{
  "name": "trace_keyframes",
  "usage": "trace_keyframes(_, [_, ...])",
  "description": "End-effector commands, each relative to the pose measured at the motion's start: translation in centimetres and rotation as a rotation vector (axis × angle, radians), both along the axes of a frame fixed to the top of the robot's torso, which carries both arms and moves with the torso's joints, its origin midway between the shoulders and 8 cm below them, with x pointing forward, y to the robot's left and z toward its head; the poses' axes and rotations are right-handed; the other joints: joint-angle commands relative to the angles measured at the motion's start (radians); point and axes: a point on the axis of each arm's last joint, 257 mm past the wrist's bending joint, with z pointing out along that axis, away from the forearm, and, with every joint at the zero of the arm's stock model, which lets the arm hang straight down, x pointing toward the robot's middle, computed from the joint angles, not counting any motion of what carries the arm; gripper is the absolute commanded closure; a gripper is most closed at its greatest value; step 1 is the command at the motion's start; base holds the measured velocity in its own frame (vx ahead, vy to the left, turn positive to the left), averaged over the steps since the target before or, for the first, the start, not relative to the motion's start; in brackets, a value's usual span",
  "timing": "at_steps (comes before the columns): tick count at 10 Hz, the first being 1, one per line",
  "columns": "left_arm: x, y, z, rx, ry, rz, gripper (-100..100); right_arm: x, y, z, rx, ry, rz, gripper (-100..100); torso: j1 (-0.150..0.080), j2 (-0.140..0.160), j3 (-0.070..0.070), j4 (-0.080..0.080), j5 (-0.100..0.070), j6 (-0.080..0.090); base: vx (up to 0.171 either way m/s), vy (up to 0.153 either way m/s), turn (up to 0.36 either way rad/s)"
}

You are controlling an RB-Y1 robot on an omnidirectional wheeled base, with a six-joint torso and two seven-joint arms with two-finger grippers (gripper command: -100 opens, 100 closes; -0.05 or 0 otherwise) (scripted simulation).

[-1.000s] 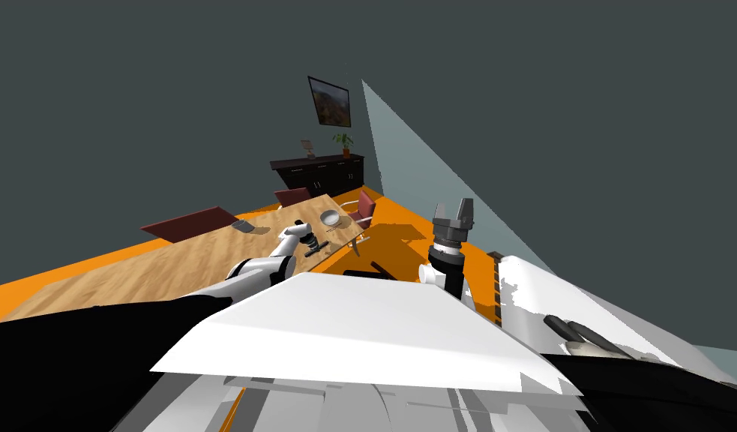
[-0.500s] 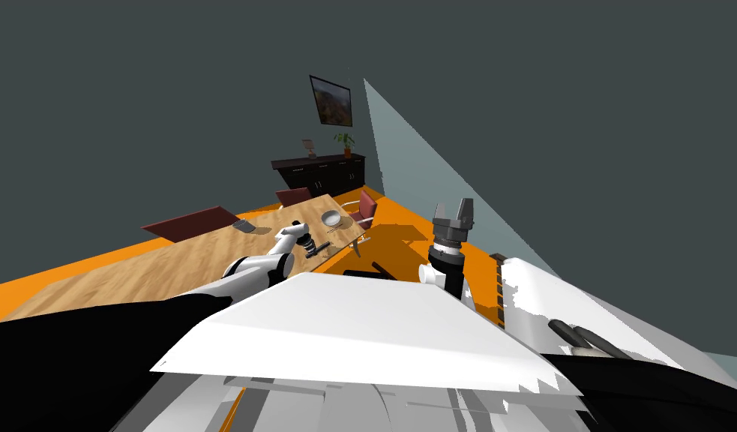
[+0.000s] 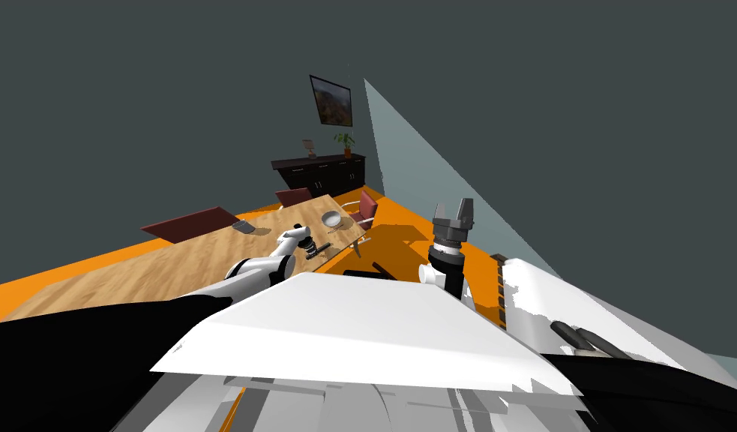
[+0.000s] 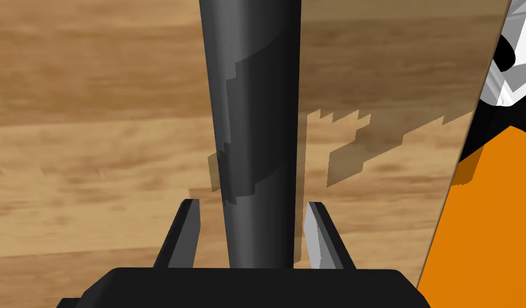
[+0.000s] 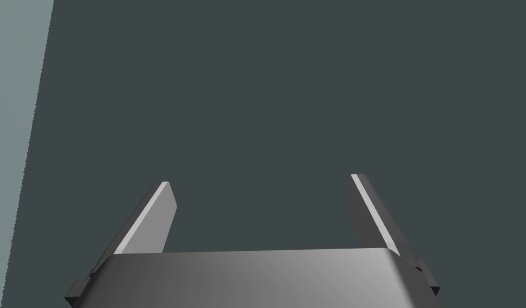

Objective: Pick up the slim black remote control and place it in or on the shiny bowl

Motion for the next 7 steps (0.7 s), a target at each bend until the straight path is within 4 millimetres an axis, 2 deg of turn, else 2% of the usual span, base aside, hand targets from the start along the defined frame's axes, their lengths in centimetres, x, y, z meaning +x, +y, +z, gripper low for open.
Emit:
trace_keyframes(1, [0.0,0.0,0.0,0.000,0.000,0.000,100,0.0,0.0,0.0,0.000,0.000,0.000,0,0.000,0.000,0.000,0.000,0.000,0.000,0.000,0.000,0.000])
trace_keyframes(4, [-0.1,-0.1,0.0,-0.003,0.003,0.002,100,0.0,0.0,0.0,0.000,0.000,0.000,0,0.004,-0.003,-0.002,-0.001,0.002,0.001,0.000,0.000,0.000])
trace_keyframes(5, [-0.1,-0.1,-0.1,-0.003,0.003,0.002,0,0.0,0.0,0.0,0.000,0.000,0.000,0,0.004,-0.003,-0.002,-0.001,0.002,0.001,0.000,0.000,0.000])
trace_keyframes(6, [0.6,0.4,1.0,0.000,-0.001,0.002,100,0.0,0.0,0.0,0.000,0.000,0.000,0,0.004,-0.003,-0.002,-0.001,0.002,0.001,-0.010,-0.015,0.001])
trace_keyframes(7, [0.6,0.4,1.0,0.000,-0.001,0.002,100,0.0,0.0,0.0,0.000,0.000,0.000,0,0.003,-0.003,-0.002,0.000,0.001,0.001,-0.012,-0.016,0.002])
